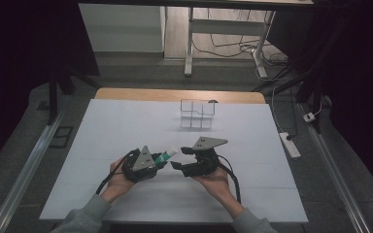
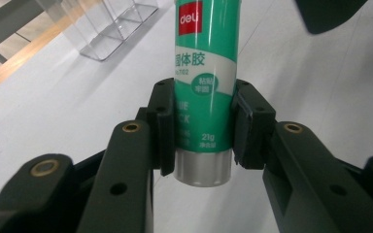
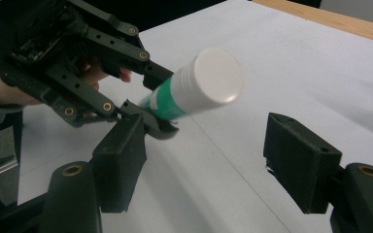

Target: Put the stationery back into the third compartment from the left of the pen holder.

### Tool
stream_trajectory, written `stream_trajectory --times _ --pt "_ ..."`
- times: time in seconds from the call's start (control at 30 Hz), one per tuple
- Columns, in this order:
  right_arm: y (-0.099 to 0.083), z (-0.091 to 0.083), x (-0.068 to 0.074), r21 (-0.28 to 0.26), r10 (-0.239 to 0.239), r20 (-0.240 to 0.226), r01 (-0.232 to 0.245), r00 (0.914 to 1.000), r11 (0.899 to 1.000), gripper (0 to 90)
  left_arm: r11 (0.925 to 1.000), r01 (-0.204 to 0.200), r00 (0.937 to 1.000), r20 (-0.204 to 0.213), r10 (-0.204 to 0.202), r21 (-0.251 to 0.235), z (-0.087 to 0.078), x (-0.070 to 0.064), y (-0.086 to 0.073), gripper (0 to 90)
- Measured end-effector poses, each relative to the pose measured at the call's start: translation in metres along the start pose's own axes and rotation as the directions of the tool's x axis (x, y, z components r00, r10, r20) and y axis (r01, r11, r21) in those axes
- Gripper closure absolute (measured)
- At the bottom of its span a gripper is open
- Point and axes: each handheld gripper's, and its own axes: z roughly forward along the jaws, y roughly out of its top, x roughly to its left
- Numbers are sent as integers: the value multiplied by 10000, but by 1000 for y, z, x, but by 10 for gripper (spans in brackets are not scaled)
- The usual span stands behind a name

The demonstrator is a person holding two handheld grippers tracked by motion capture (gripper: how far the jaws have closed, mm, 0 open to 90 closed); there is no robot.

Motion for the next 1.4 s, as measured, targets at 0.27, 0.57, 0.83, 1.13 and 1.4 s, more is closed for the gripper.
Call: stream_trajectory --times 0.27,0.57,0.83,1.13,1.4 --pt "0 5 1 -134 187 -9 -187 9998 9997 345 9997 -182 9998 86 183 -141 8 -8 8 649" --pt "2 2 1 -611 301 -164 -310 9994 9977 581 9996 -290 9994 187 290 25 17 -13 11 643" --pt "6 1 12 -538 -521 -108 514 9986 9972 640 9999 52 9987 509 -47 -107 17 -10 10 579" --pt "9 -8 7 -586 -669 186 679 9976 9960 640 9984 544 9973 487 -552 182 12 -3 6 396" --pt "11 -19 0 -847 -585 515 627 9970 9944 640 9938 1008 9936 466 -1030 460 1 1 -3 340"
